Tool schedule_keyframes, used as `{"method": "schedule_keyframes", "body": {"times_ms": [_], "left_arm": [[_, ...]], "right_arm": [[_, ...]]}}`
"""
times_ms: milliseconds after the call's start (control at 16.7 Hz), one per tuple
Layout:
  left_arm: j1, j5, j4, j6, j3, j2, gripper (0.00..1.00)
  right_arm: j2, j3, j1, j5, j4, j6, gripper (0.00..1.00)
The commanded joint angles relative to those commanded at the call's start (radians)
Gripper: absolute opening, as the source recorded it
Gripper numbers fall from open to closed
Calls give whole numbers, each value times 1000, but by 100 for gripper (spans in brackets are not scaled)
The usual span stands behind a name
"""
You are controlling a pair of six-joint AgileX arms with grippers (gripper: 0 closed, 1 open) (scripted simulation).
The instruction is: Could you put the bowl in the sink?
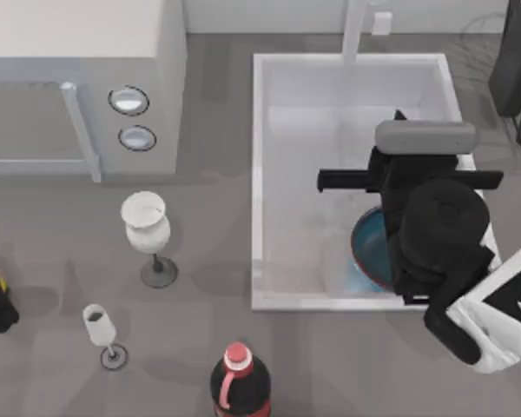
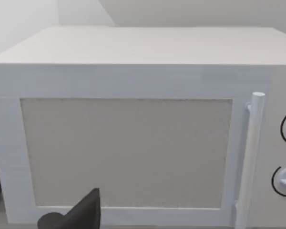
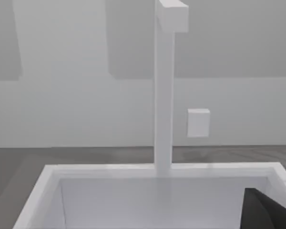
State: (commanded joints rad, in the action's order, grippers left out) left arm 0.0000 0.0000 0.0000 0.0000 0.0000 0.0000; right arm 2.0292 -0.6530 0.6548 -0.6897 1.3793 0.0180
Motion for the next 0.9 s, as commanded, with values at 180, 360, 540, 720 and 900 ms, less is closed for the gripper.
{"method": "schedule_keyframes", "body": {"times_ms": [180, 360, 540, 720, 900], "left_arm": [[0, 0, 0, 0, 0, 0, 100], [0, 0, 0, 0, 0, 0, 100], [0, 0, 0, 0, 0, 0, 100], [0, 0, 0, 0, 0, 0, 100], [0, 0, 0, 0, 0, 0, 100]], "right_arm": [[103, 18, -3, 2, 134, 0, 0], [178, 34, -5, 4, 219, -1, 0], [202, 44, -6, 5, 234, -2, 0], [202, 44, -6, 5, 234, -2, 0], [202, 44, -6, 5, 234, -2, 23]]}}
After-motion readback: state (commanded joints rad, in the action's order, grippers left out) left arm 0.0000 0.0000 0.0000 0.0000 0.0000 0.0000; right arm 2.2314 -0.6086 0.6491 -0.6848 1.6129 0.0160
